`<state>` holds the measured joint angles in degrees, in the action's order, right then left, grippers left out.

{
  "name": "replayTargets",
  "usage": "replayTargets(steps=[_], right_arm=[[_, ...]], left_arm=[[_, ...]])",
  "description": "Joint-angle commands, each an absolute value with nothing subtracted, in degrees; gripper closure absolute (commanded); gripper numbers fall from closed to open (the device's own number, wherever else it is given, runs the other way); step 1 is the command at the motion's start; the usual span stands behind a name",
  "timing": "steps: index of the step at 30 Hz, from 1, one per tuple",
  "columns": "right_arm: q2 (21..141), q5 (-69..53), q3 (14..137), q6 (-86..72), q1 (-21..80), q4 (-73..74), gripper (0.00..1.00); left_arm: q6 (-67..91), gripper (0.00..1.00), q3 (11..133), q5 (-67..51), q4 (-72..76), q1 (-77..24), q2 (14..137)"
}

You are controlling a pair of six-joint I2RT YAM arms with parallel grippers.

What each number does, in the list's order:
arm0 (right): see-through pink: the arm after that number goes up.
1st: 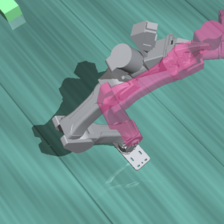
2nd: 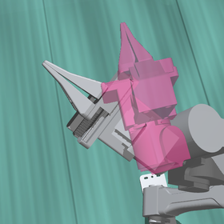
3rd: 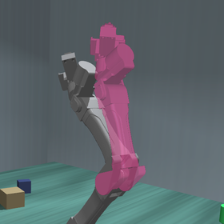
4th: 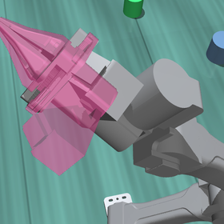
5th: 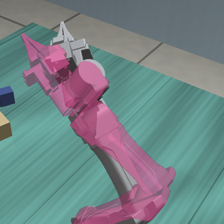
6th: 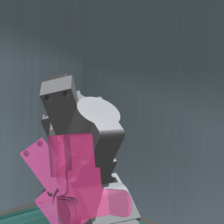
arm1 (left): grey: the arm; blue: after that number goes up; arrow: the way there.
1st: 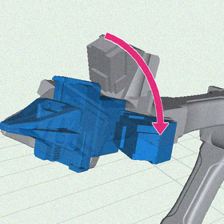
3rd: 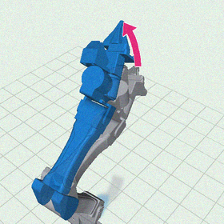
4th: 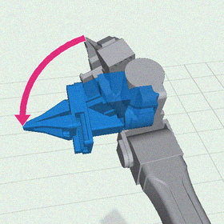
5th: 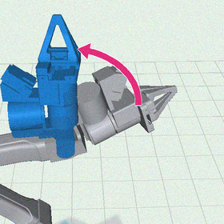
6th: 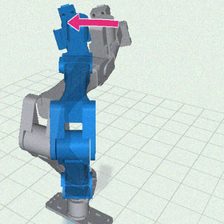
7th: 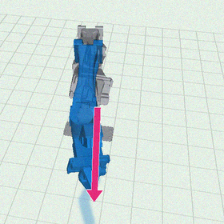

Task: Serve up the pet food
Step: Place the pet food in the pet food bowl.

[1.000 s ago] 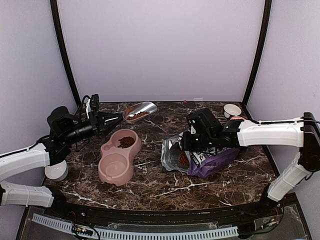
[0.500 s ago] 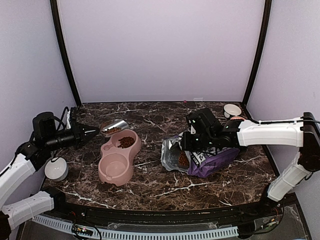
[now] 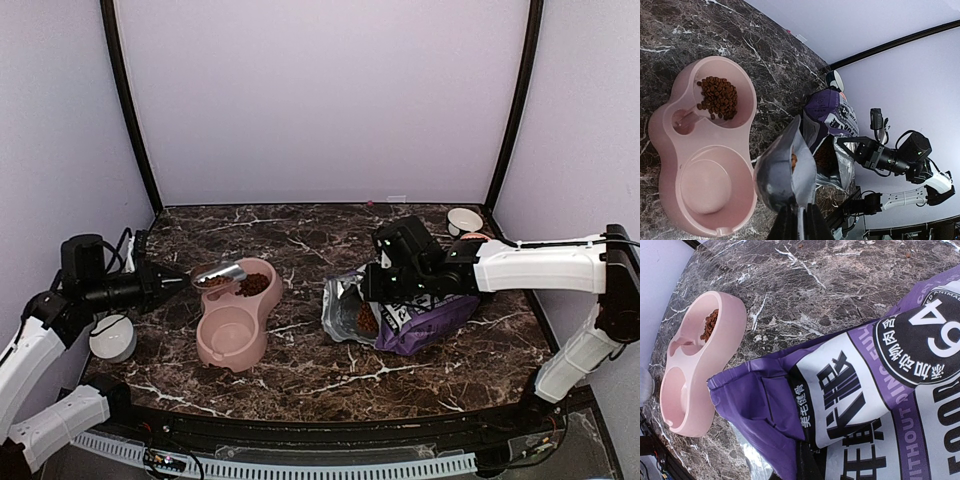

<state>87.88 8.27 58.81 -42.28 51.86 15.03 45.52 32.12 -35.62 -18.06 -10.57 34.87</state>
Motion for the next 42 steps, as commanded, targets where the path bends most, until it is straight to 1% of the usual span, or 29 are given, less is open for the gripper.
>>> replayTargets(steps=[1,9,17,42], right_arm=[[88.20,11.25,58.80,-42.01,50.20,16.09,1.00],[87.94,11.16,58.80,-42.03,50.19,16.17,1.00],[87.73,11.16,58.47,-42.22,50.20,16.17,1.00],[88.06,10.81,57.72,-42.69,50.19,15.31,1.00]], left_arm=[[43.65,1.00,33.33,-36.23,-21.59,-9.68,32.55],[42.43,1.00,34.51,-32.54,-27.09,-9.01,29.70],[41.37,1.00,35.54,-31.61,-30.61,-8.89,28.47],[35.50,1.00,36.65,-28.62,-40.23,-8.92,29.06]])
